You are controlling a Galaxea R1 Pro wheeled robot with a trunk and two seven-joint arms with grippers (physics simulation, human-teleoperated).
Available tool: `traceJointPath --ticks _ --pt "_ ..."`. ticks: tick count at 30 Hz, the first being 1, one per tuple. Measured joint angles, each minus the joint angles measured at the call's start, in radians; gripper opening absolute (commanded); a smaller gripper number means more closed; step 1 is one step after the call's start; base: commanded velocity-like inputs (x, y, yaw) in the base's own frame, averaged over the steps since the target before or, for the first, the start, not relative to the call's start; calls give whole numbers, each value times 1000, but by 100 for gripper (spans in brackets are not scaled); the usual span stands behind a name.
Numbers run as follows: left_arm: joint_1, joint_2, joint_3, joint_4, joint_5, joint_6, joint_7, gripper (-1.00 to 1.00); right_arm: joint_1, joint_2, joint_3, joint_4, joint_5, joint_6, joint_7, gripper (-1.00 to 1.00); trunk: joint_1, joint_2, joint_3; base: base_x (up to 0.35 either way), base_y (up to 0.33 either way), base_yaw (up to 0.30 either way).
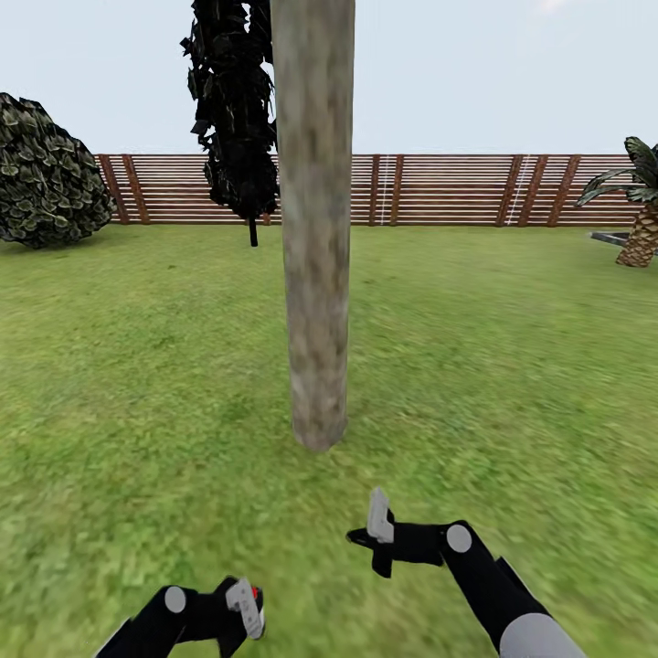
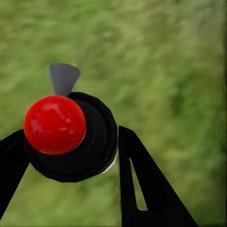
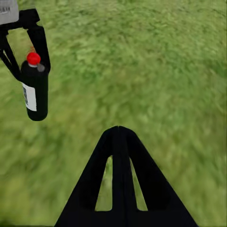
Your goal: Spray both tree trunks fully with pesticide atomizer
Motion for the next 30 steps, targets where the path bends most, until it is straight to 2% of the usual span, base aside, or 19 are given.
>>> traceJointPath --ticks 3,4,10,14,16,20,22,23,24,25,26,27,30 --pt "0 -30 0 0 -71 6 -1 -100 0 21 2 0 0 0 29 -100 0 0 0 0 0 0" --pt "-1 -33 0 0 -81 7 -5 -100 0 27 2 0 0 0 33 -100 0 0 0 0 0 0" --pt "-19 -38 2 -4 -94 6 -85 -100 0 45 3 2 0 0 66 -100 0 0 0 0 0 0" --pt "-35 -39 3 -7 -91 -1 -108 -100 0 55 6 1 1 0 73 -100 0 0 0 0 0 0" --pt "-40 -39 3 -8 -91 -4 -111 -100 0 56 22 1 1 0 73 -100 0 0 0 0 0 0" --pt "-60 -38 3 -9 -88 -12 -116 -100 0 57 82 1 1 0 72 -100 0 0 0 0 0 0" --pt "-64 -39 4 -46 -84 -15 -176 -100 0 56 90 0 2 0 72 -100 0 0 0 0 0 0" --pt "-64 -39 4 -52 -85 -15 -186 -100 0 56 91 0 3 0 72 -100 0 0 0 0 0 0" --pt "-64 -41 6 -91 -80 -32 -243 -100 0 56 91 -1 3 0 72 -100 0 0 0 0 0 0" --pt "-64 -40 6 -99 -74 -47 -253 -100 0 56 91 -1 3 0 72 -100 0 0 0 0 0 0" --pt "-64 -40 6 -104 -38 -62 -260 -100 0 56 91 -1 3 0 72 -100 0 0 0 0 0 0" --pt "-64 -40 5 -105 -16 -67 -262 -100 0 56 91 -1 3 0 72 -100 0 0 0 0 0 0" --pt "-64 -40 3 -107 6 -71 -264 -100 0 56 91 -1 3 0 72 -100 0 0 0 0 0 0"
